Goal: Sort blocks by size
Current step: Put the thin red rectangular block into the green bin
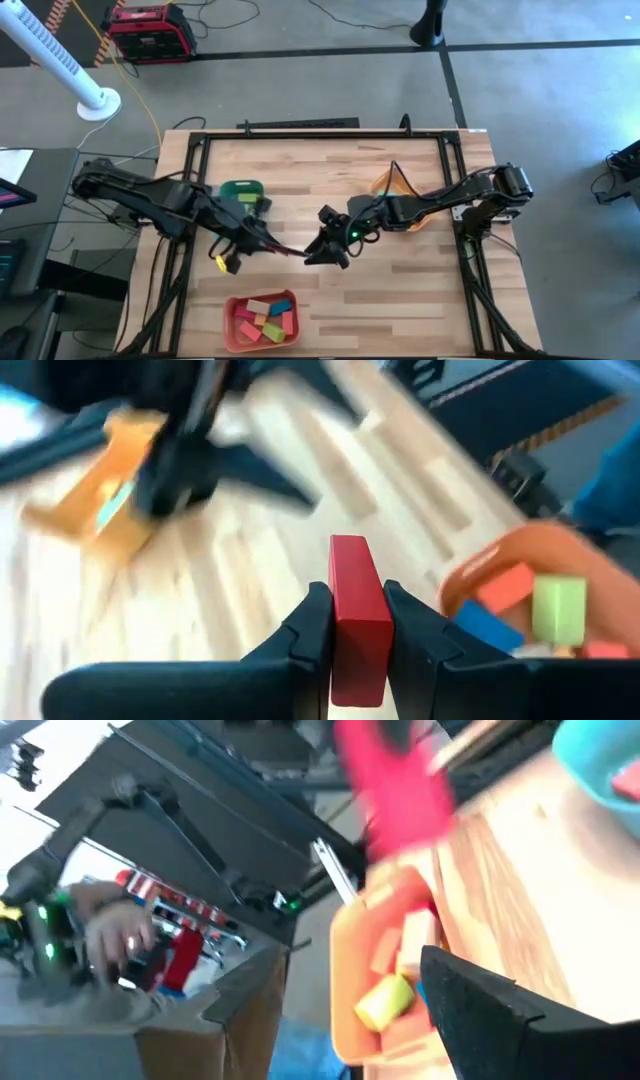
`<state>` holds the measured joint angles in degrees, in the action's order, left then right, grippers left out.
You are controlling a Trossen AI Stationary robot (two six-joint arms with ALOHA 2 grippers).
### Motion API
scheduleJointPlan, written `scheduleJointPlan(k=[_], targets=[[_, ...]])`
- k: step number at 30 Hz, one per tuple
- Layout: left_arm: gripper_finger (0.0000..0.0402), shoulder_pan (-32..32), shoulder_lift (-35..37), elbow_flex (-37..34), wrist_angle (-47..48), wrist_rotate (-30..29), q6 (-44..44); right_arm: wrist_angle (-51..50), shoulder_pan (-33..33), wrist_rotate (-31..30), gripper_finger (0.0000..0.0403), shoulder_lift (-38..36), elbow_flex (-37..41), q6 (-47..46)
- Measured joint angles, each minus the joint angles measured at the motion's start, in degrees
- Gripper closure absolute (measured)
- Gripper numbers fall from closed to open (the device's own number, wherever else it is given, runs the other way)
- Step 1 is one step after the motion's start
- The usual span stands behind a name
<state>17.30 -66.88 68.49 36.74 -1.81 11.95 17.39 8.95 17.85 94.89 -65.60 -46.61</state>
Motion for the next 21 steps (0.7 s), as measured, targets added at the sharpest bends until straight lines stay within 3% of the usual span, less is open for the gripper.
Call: scheduleJointPlan(k=[4, 9, 12, 21], targets=[[0.0345, -0.1, 2.5, 0.0, 10.4, -5.8, -5.3, -4.6, 0.9, 0.0, 0.0143, 0.0, 0.0, 0.6], [0.0345, -1.8, 4.0, 0.0, 26.3, -13.7, -18.3, -10.3, 2.5, 0.0, 0.0143, 0.0, 0.0, 1.2], [0.0345, -3.6, 3.9, 0.0, 34.2, -15.0, -24.6, -12.9, 3.5, 0.0, 0.0143, 0.0, 0.0, 1.2], [0.0346, -7.6, 4.0, -4.8, 36.7, -14.4, -31.3, -15.1, 5.8, 0.0, 0.0143, 0.0, 0.0, 1.1]])
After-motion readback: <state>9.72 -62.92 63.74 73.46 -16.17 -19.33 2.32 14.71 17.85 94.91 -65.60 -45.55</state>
